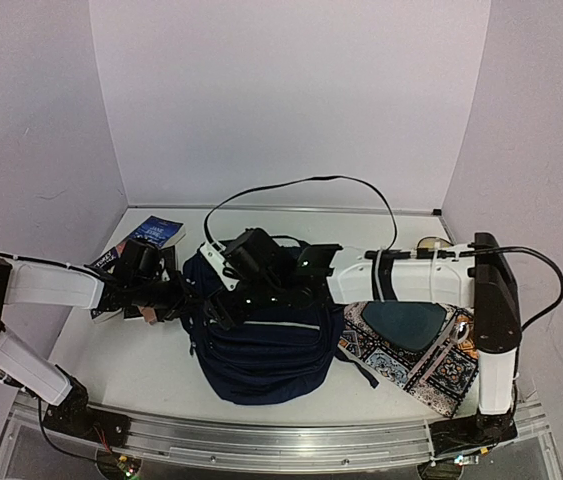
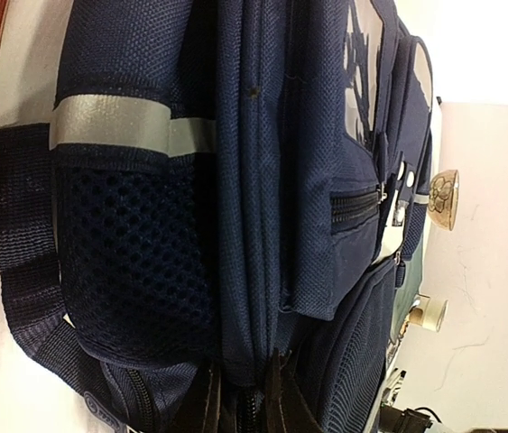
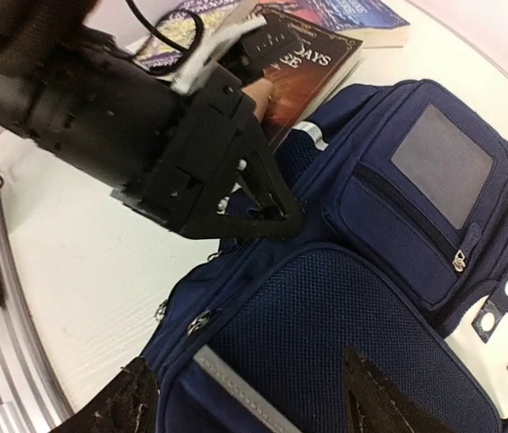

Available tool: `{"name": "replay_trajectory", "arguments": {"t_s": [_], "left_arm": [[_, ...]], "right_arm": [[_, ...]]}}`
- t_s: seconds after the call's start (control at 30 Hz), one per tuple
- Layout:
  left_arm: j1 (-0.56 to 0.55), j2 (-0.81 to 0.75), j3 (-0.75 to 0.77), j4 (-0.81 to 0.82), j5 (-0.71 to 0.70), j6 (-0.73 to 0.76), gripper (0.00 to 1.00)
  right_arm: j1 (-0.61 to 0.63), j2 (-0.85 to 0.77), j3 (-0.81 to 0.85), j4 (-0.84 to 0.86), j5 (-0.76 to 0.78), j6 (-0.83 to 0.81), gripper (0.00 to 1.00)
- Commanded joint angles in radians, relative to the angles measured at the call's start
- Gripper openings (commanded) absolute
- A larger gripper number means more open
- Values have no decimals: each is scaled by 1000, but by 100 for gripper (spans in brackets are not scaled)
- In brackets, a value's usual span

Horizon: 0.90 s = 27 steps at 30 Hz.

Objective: Pack the student bag
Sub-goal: Adjust the student bag at the center of the board.

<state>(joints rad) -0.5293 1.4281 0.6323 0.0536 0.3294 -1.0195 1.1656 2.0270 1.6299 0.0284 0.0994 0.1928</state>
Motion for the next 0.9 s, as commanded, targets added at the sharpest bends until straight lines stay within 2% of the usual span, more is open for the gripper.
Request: {"name": "replay_trajectory", "arguments": {"t_s": [0.0,0.2,0.33,0.47,0.63,0.87], "left_arm": [[-12,-15,35,109,0,-11,0],[-11,4,27,101,-40,74,3],[-11,-4,12,85,-37,190,20],[-10,-82,-18,52,-47,255,40],[-12,-175,-30,33,-12,300,43],[-14,-70,8,30,108,351,44]], "right_arm": [[-9,75,4,-70,69,4,69],[-28,122,-71,-67,111,-1,66],[-62,112,-134,9,42,20,63],[-81,83,-180,83,6,29,62],[-99,72,-209,137,-58,27,61],[-115,43,-256,197,-122,22,61]]}}
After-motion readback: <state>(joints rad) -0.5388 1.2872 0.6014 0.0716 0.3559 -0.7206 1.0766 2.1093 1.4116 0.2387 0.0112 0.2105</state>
